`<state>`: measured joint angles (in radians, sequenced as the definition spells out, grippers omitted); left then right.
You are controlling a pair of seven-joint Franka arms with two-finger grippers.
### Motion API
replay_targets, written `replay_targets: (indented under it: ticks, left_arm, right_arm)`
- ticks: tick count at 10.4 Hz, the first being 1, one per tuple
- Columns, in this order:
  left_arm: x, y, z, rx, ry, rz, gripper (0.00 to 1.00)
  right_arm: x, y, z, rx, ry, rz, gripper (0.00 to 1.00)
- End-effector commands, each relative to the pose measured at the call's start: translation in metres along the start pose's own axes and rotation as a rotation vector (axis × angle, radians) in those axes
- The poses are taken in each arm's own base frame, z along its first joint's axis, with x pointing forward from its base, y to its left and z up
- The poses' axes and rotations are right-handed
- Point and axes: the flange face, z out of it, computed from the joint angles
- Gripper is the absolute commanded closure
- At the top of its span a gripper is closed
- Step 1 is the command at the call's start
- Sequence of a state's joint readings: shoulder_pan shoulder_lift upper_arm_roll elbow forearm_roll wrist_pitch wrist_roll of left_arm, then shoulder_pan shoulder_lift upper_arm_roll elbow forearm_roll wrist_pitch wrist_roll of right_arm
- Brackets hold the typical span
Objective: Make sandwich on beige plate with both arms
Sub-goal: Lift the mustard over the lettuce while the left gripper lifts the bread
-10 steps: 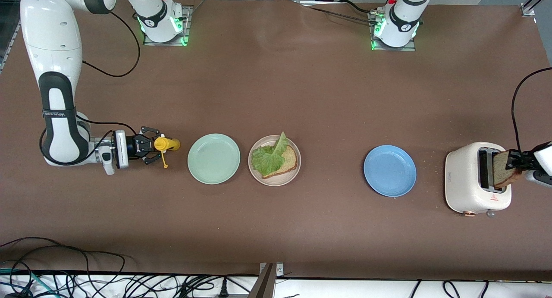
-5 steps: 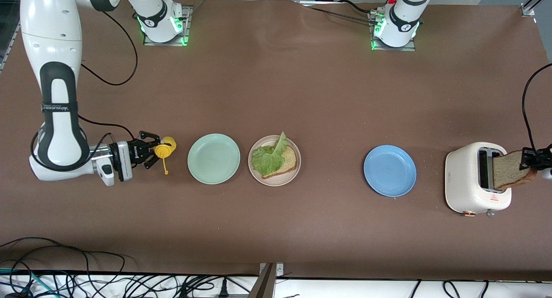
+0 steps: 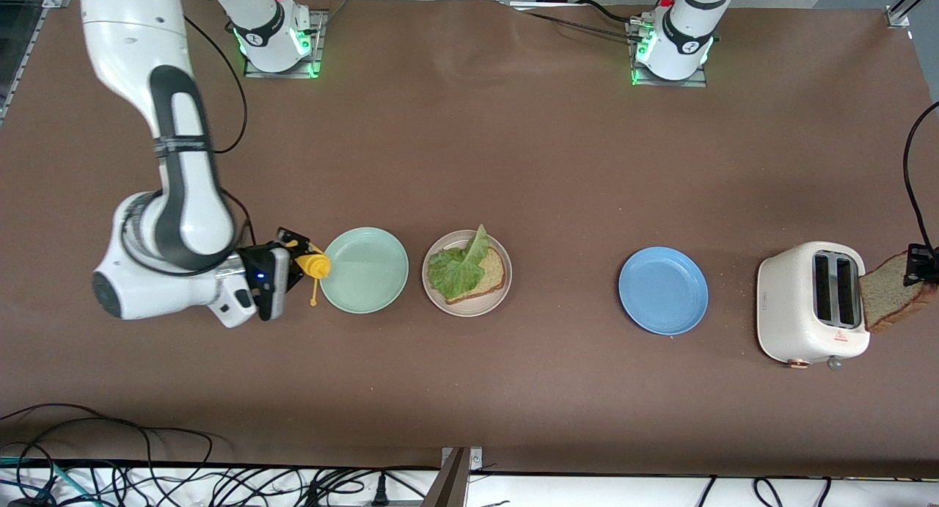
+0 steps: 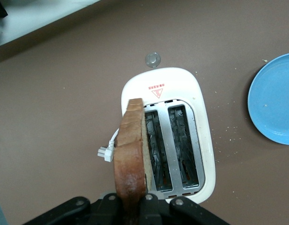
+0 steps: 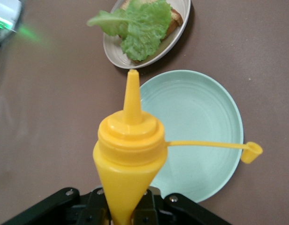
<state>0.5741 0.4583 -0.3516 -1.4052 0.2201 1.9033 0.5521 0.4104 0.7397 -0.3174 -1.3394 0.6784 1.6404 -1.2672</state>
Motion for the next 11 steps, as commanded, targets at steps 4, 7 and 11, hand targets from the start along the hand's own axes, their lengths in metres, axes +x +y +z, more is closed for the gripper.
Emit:
replay_targets:
  ticks: [4, 7, 11]
  left_arm:
    - [-0.015, 0.015, -0.052, 0.003, -0.041, -0.014, 1.0]
    - [-0.026, 0.03, -0.077, -0.064, -0.046, -0.077, 1.0]
    - [-0.018, 0.061, -0.096, -0.108, -0.053, -0.176, 1.0]
  right_arm:
    - [0.121, -0.078, 0.047, -0.311, -0.372, 0.03, 1.0]
    - [0.175, -0.126, 0.087, -0.571, -0.599, -0.138, 1.0]
    - [0.224, -0.181, 0.168, -0.838, -0.782, -0.266, 1.0]
